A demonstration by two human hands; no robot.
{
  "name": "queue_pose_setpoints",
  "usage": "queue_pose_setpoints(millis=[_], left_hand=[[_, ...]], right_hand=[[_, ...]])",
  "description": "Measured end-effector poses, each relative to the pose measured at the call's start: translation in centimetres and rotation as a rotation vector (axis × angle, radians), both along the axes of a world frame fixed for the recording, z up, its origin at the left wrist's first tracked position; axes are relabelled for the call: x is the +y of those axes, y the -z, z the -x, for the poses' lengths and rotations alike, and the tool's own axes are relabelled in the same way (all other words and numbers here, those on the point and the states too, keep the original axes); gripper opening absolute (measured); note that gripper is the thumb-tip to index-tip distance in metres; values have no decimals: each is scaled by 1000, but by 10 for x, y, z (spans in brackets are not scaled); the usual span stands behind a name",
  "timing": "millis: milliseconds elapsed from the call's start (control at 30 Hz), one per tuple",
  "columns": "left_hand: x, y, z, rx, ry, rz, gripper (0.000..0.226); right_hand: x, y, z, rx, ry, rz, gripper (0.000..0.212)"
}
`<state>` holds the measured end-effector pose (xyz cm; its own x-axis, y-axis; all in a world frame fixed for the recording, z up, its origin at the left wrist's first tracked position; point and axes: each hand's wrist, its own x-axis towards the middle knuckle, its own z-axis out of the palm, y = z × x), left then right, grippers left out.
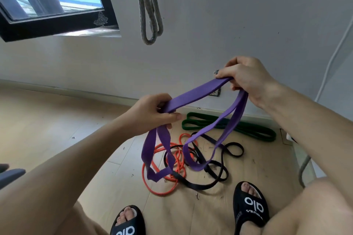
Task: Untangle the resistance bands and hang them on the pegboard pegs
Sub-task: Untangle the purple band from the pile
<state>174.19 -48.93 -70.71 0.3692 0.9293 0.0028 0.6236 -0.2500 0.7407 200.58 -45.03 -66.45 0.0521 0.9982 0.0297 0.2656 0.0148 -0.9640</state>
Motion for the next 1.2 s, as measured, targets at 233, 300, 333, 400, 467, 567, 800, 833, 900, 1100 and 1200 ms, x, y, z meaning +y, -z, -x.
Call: queue_pose_setpoints(millis=[233, 300, 333, 400, 467, 567, 800, 833, 900, 1100, 1200], left_hand=[[-1, -9, 0, 27, -29, -108, 19], [-6, -13, -3, -37, -20, -122, 22], [-8, -16, -6, -50, -4, -143, 21], [-11, -18, -14, -26, 40, -184, 18], [-12, -16, -22, 25, 70, -226, 17], [-9, -12, -21, -33, 48, -223, 20], [-2, 1, 2, 57, -1, -65, 13], [0, 2, 5, 93, -4, -64, 14], [2, 4, 10, 145, -3, -99, 17], [0, -1, 9, 118, -9, -190, 31], [1, -4, 14, 14, -12, -158, 46]], right_hand=[[14, 18, -17, -306, -233, 74, 24], [10, 23, -16, -434, -407, 190, 31], [6, 24, -12, -437, -499, 253, 42], [-3, 24, 5, -339, -649, 330, 64], [-11, 25, 25, -195, -748, 302, 68], [-20, 21, 47, -102, -794, 197, 45], [-16, 3, 50, -290, -505, -59, 37], [-15, 0, 48, -286, -462, -82, 36], [-12, -4, 43, -257, -379, -112, 38], [-8, -4, 39, -249, -258, -147, 40], [-8, -6, 36, -253, -249, -158, 47]])
